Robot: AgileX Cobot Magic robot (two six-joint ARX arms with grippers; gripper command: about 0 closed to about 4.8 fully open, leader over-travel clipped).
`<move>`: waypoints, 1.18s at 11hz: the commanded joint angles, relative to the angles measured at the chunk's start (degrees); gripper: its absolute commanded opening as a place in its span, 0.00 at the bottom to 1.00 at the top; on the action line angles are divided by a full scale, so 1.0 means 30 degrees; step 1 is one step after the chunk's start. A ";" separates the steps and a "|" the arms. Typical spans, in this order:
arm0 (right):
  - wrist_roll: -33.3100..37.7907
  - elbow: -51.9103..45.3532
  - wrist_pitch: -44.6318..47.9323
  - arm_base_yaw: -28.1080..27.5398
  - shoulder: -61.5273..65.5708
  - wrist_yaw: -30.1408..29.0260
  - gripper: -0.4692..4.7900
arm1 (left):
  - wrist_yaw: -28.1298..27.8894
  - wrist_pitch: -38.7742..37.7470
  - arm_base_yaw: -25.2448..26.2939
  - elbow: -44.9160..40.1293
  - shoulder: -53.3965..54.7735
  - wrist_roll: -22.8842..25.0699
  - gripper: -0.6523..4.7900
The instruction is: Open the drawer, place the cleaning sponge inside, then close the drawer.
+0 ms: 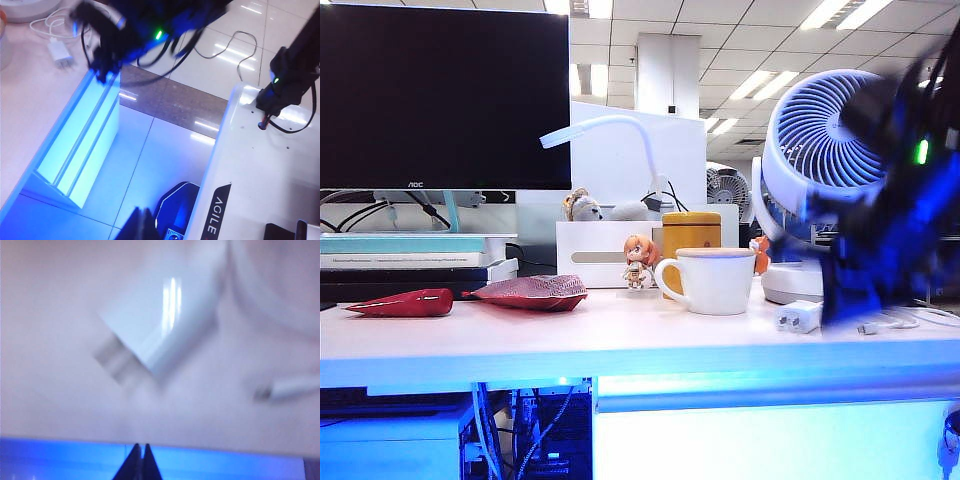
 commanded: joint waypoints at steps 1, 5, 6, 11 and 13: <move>-0.0969 0.0080 -0.1268 0.0022 -0.4233 -0.0102 0.08 | -0.0015 0.0138 0.0000 0.0080 -0.0248 0.1027 0.11; -0.3417 -0.2280 -0.7759 0.0036 -2.0924 -0.0321 0.08 | -0.2878 -0.0408 0.0000 -0.0561 -0.5843 0.1763 0.11; -0.3432 -0.3089 -0.7679 0.0044 -2.1835 -0.0321 0.08 | -0.2914 -0.0452 0.0000 -0.0838 -0.6594 0.1275 0.11; -0.3373 -0.9522 -0.7934 0.0036 -2.9266 -0.0342 0.09 | -0.4714 0.1304 0.0022 -0.6630 -1.2058 -0.0663 0.11; -0.3366 -0.9734 -0.7992 0.0044 -3.0665 -0.0685 0.09 | -0.4714 0.4896 0.0022 -1.0652 -1.4025 -0.2506 0.11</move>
